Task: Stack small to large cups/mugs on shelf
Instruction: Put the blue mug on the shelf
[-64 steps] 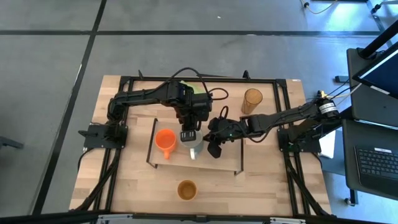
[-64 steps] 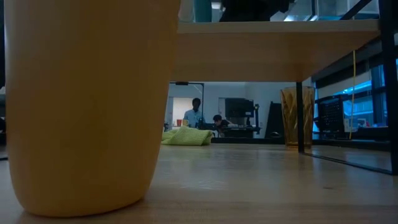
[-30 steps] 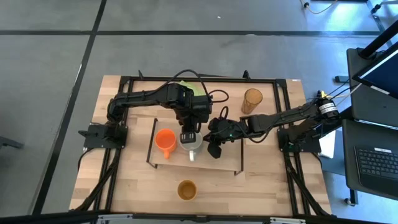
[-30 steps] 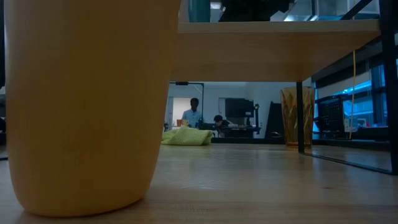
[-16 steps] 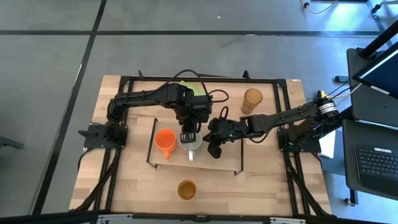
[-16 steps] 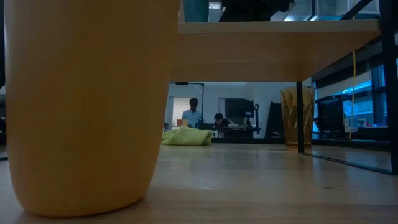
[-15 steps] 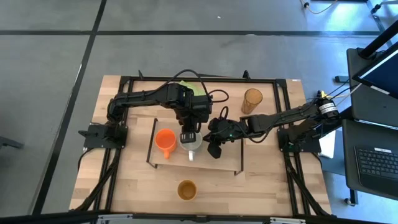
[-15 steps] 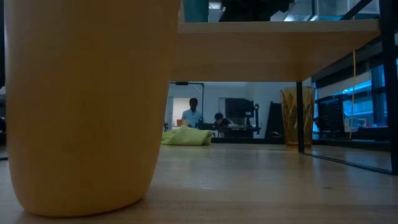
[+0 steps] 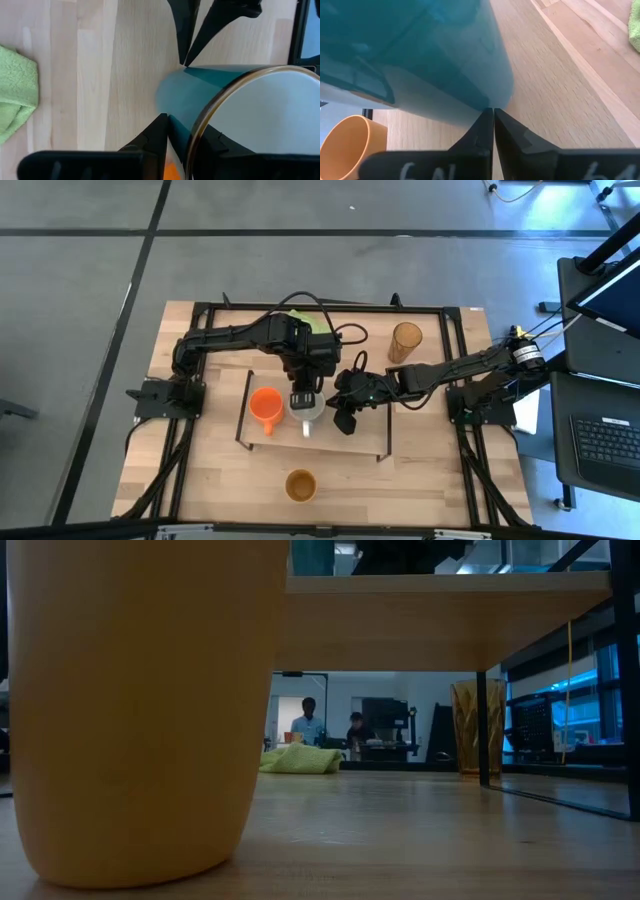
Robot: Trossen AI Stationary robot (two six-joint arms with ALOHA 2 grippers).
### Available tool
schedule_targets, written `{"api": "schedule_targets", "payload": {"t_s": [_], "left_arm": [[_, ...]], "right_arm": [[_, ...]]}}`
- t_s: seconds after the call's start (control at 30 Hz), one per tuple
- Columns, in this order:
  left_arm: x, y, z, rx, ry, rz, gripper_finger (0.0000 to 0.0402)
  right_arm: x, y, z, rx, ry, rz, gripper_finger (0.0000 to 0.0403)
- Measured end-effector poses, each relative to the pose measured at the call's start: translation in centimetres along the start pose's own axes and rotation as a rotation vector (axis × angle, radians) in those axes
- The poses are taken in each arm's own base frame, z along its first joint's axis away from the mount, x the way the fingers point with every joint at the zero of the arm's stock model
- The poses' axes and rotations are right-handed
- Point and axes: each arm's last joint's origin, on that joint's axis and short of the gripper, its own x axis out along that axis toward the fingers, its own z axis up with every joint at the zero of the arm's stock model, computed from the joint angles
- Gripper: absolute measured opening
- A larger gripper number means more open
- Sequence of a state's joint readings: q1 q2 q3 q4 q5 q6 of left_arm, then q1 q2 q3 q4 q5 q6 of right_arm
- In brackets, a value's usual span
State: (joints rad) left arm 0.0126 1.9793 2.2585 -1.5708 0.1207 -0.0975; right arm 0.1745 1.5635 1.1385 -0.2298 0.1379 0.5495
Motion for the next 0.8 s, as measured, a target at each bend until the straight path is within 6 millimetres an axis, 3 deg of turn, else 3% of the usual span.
{"api": "schedule_targets", "payload": {"t_s": [0.8], "left_arm": [[-0.03,-0.01,-0.01,-0.005,0.006,-0.061,0.0057]], "right_arm": [[-0.02,0.24,0.28,0.030,-0.030,0.022,0.0016]]}}
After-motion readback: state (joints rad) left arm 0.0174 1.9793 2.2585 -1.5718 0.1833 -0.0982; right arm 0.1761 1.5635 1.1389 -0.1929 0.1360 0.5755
